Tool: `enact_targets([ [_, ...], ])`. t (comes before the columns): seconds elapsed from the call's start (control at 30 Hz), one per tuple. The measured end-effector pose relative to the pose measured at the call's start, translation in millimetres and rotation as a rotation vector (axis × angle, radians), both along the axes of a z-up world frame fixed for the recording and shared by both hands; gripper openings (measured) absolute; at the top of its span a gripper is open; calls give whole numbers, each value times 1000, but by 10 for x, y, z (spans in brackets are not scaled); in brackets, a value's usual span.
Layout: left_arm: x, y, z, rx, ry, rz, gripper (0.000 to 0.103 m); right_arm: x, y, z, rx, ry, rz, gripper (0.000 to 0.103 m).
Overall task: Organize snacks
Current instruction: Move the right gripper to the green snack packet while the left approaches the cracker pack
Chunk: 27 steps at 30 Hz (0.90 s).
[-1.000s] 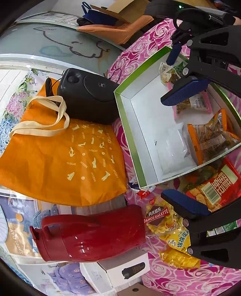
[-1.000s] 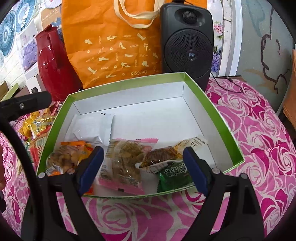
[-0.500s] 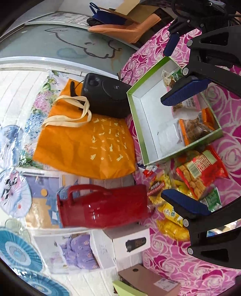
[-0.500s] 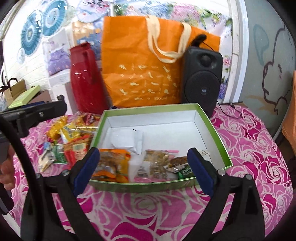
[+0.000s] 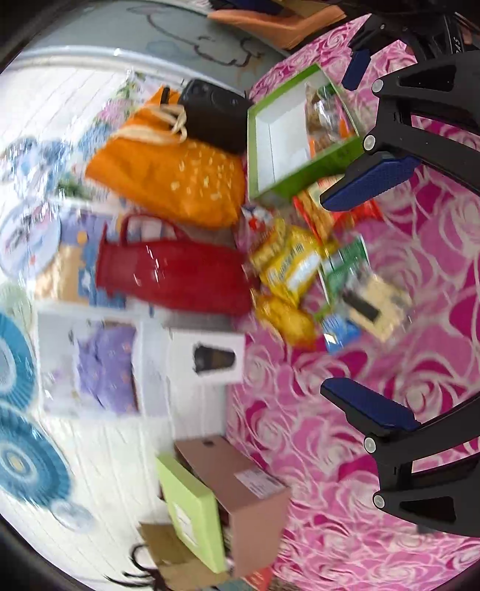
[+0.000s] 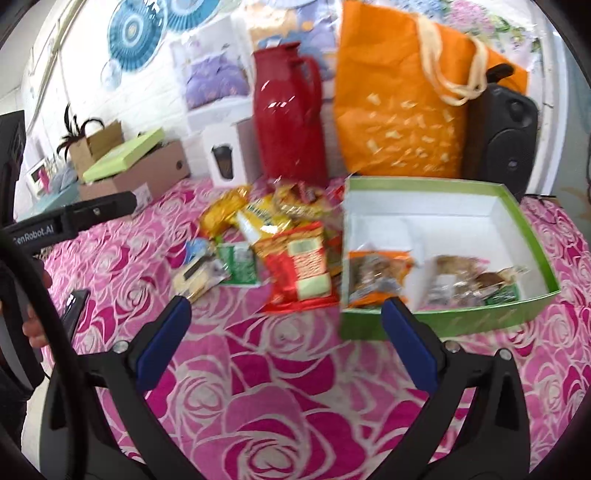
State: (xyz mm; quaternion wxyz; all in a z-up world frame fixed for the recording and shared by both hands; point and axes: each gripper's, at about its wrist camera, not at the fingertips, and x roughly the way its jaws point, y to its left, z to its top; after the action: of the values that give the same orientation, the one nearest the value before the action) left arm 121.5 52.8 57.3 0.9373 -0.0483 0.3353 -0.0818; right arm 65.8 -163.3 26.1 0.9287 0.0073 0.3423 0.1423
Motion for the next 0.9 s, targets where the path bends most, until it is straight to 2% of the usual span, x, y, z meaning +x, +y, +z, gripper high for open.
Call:
enact_targets([
  [0.2, 65, 465, -391, -23, 84, 76, 93, 224, 457, -218, 20, 67, 88, 103],
  [0.37, 95, 603, -540, -53, 103, 44, 93, 552, 840, -386, -33, 85, 148, 101],
  [0.43, 97, 655, -571, -55, 94, 21, 93, 737, 938, -446, -66, 106, 146, 95],
  [0.5, 67, 728, -590, -54, 82, 9, 93, 934, 977, -512, -58, 143, 134, 78],
  [0.63, 43, 802, -627, -80, 78, -28, 93, 1258, 967, -715, -31, 227, 59, 70],
  [0.73, 66, 734, -665, -88, 87, -80, 93, 1381, 971, -858, -11, 277, 37, 58],
  [0.77, 78, 672, -678, -91, 90, -111, 93, 1390, 965, -891, -30, 278, 19, 44],
  [0.8, 80, 620, -685, -91, 93, -134, 93, 1386, 966, -896, -51, 275, 20, 42],
  [0.9, 120, 440, -727, -80, 102, -202, 93, 1245, 863, -839, -25, 273, 31, 38],
])
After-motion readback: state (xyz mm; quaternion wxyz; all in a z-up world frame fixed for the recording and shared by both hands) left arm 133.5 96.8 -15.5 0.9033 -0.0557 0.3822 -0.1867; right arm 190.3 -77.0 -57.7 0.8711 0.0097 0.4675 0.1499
